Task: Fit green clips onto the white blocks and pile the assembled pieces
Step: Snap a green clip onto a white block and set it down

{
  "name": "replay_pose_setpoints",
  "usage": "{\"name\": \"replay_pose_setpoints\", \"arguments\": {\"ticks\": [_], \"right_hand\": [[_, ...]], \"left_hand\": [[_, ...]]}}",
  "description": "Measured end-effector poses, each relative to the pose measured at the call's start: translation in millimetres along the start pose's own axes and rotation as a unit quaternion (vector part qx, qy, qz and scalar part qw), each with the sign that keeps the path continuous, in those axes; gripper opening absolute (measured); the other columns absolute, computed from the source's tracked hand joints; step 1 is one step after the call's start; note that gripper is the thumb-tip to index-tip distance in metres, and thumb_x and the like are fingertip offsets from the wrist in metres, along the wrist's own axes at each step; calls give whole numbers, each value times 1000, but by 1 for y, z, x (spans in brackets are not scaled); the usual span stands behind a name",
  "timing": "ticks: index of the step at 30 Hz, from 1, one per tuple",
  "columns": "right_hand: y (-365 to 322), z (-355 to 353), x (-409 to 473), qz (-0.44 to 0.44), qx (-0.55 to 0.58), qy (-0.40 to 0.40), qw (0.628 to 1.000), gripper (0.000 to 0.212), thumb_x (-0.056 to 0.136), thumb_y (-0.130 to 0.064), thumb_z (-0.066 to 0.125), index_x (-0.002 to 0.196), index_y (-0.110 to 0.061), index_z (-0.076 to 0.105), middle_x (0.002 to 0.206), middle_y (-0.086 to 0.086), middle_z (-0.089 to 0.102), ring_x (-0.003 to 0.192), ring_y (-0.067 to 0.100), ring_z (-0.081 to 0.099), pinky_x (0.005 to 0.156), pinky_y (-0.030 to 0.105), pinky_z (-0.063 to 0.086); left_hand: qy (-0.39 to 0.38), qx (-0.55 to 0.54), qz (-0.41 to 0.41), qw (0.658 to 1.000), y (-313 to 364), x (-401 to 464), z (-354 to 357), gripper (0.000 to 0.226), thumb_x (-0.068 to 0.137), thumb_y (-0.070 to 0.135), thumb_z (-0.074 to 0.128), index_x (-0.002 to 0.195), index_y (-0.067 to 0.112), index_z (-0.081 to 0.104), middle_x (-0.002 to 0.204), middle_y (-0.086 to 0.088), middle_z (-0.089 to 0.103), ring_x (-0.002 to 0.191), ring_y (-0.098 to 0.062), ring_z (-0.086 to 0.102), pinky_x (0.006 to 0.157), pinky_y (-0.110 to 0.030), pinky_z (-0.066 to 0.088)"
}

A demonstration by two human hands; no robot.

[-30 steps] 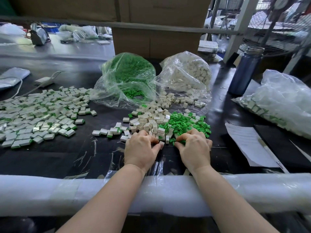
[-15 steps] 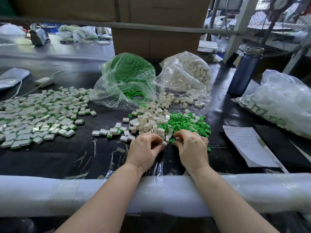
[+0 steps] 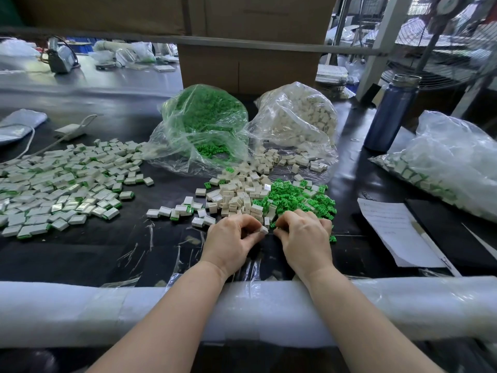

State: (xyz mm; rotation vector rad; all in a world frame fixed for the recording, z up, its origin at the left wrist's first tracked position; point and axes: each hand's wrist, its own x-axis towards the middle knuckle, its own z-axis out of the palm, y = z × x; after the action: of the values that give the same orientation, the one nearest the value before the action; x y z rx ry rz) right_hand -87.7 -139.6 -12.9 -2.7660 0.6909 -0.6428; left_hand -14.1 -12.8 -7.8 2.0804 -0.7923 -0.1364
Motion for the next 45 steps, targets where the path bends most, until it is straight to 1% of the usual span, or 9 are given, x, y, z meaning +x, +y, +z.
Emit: {"name": "replay_pose_setpoints", "arguments": {"ticks": [6,9,15,20,26,30,33,40,45], "right_hand": [[0,2,0,-21,-19,3,1000,15,92,-28,52,105,-27,60,101,-8,63,102,15,52,83,30,21],[-1,3,0,-44,13,4,999,26,94,-17,48,115,-26,61,103,-3,63,104,19,51,84,30,26],[-4,2,-1,-82,47,-9,995,23,91,-7,51,106,-19,63,97,2,62,94,23,53,81,29,36],[-5,-2,-2,-68,130,-16,989,25,93,-4,50,106,-17,67,91,1,55,81,23,55,66,26,37],[-5,-7,0,-12,315,-30,948,17,93,-3,50,95,-9,66,95,1,60,91,19,59,83,24,48],[-3,-9,1,35,417,-59,906,20,93,-3,50,92,-19,63,98,3,64,72,8,64,68,16,52],[-2,-10,1,44,452,-65,889,24,93,-3,50,89,-21,65,101,3,63,68,1,64,68,16,52],[-3,-16,1,80,515,-50,852,18,84,2,63,77,-15,62,73,1,65,57,5,62,58,16,53],[-4,-16,0,80,513,-68,852,17,81,3,67,75,-13,63,68,3,66,56,8,63,57,20,55]], "left_hand": [[-16,-37,25,999,-3,-1,1,19,87,26,62,104,34,65,77,12,58,70,-8,54,77,-28,51],[-13,-59,25,998,-4,-1,0,22,87,21,63,92,42,63,77,11,59,68,-8,55,70,-22,50],[-10,-123,-4,992,-3,0,-1,21,84,17,66,84,37,58,77,3,65,77,-19,65,81,-42,54],[-15,-150,-5,988,-3,0,-2,22,85,17,64,90,39,65,87,-2,69,86,-18,66,87,-41,52],[-31,-171,-24,984,-3,1,-1,13,86,18,63,89,30,59,84,-2,72,85,-18,68,88,-42,52],[-47,-168,-27,984,-4,1,0,6,88,25,59,91,25,54,89,-3,72,90,-19,67,90,-43,50],[-52,-131,-5,990,-4,2,0,7,88,28,58,91,25,53,89,-2,67,89,-20,64,89,-42,49],[-45,-134,7,990,-5,3,-1,11,85,24,63,83,32,57,83,7,64,83,-14,61,83,-26,51],[-63,-173,-9,983,-4,3,-1,7,83,22,65,89,27,64,91,-4,69,91,-21,65,90,-37,51]]}}
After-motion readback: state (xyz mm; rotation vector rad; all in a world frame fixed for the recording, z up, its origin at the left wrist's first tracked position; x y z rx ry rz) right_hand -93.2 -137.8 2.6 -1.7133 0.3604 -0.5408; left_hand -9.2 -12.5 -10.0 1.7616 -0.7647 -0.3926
